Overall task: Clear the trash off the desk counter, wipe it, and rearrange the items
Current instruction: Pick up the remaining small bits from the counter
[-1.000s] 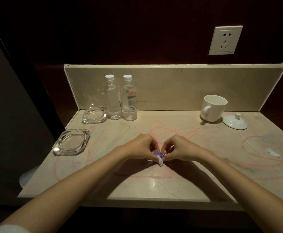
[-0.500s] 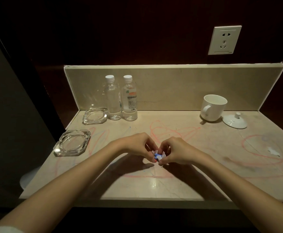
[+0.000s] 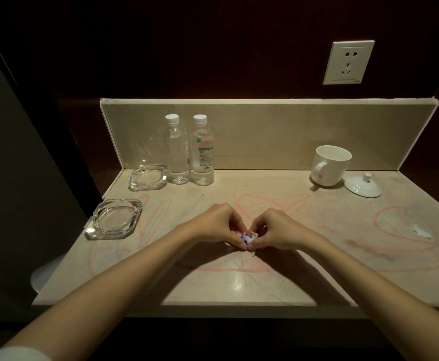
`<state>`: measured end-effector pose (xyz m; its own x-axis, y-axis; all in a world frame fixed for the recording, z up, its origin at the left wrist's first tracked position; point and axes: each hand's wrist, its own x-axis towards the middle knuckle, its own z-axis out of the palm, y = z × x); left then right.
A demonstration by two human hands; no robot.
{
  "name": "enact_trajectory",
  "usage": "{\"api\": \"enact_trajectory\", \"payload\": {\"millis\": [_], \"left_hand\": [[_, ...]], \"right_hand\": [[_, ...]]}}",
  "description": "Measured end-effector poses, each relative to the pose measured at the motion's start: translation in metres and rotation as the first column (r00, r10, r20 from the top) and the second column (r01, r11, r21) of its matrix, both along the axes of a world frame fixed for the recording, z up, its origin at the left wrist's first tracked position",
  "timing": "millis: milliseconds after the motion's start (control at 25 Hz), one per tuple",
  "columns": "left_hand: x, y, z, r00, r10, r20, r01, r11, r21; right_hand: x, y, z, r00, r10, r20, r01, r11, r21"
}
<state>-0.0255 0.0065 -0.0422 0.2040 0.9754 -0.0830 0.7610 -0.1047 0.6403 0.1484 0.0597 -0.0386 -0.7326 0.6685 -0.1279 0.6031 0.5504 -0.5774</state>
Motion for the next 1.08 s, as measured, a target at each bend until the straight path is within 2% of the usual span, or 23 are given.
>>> {"api": "enact_trajectory", "payload": {"millis": [480,600,1080], "left_hand": [[-0.015,-0.018,-0.007,0.987,0.116,0.114,-0.12,0.992,0.033],[-0.02,-0.024,-0.006,0.987,0.1,0.122,-0.105,0.994,0.032],[-0.051,-0.064,0.012,0.96,0.177,0.215,-0.179,0.984,-0.009]], "right_hand": [[-0.016,-0.016,0.003,0.999,-0.041,0.011,0.041,0.998,0.037],[-0.02,-0.023,0.002,0.999,-0.045,-0.004,0.046,0.998,0.037],[-0.048,-0.047,0.016,0.997,0.048,-0.064,-0.046,0.999,0.026]]}}
